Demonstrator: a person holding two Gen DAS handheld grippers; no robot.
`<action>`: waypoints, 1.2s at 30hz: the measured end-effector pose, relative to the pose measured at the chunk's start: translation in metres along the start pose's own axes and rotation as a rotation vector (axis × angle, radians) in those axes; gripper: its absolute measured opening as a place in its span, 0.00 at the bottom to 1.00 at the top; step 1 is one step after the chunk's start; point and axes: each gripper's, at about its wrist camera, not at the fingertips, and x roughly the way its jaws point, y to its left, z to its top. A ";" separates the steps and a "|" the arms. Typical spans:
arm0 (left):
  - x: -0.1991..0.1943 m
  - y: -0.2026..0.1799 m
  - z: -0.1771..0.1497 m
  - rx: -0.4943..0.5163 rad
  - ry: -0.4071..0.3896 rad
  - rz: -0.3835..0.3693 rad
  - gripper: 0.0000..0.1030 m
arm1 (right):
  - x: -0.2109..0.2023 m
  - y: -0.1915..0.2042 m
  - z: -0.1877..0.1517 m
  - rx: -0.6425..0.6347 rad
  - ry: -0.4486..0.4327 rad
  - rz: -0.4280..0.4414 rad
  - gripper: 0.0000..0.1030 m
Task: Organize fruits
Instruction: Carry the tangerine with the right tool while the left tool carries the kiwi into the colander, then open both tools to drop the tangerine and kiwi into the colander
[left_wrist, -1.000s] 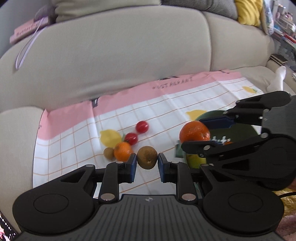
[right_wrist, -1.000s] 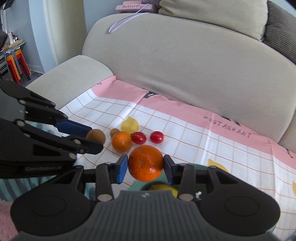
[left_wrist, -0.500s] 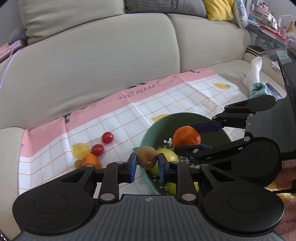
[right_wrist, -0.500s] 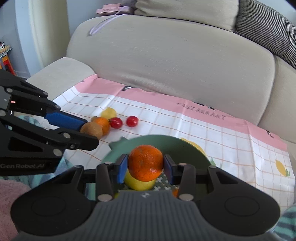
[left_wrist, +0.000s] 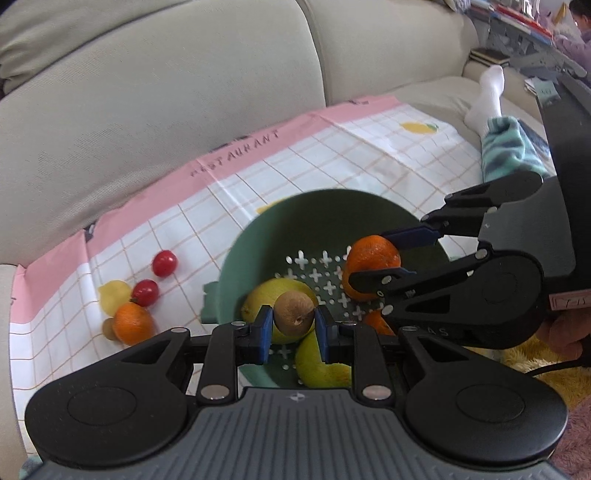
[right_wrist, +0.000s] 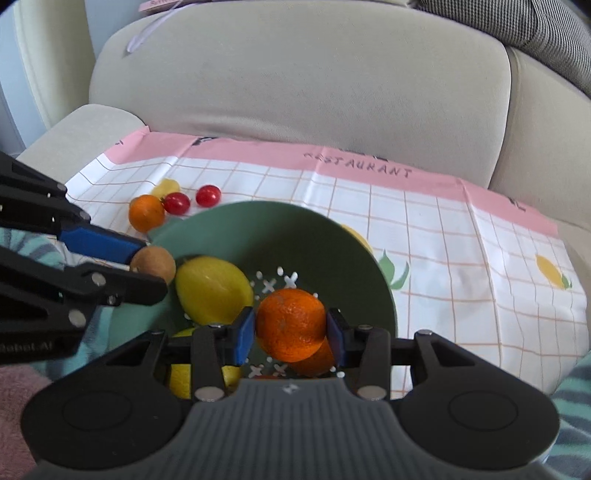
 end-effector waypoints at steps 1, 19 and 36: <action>0.003 -0.001 0.000 0.001 0.006 -0.007 0.26 | 0.002 -0.002 -0.001 0.007 0.005 0.003 0.38; 0.024 0.007 0.010 -0.016 0.041 0.037 0.26 | 0.041 0.000 -0.001 0.021 0.005 0.084 0.39; 0.034 0.006 0.022 0.000 0.043 0.025 0.26 | 0.027 -0.013 -0.002 0.000 -0.056 0.042 0.38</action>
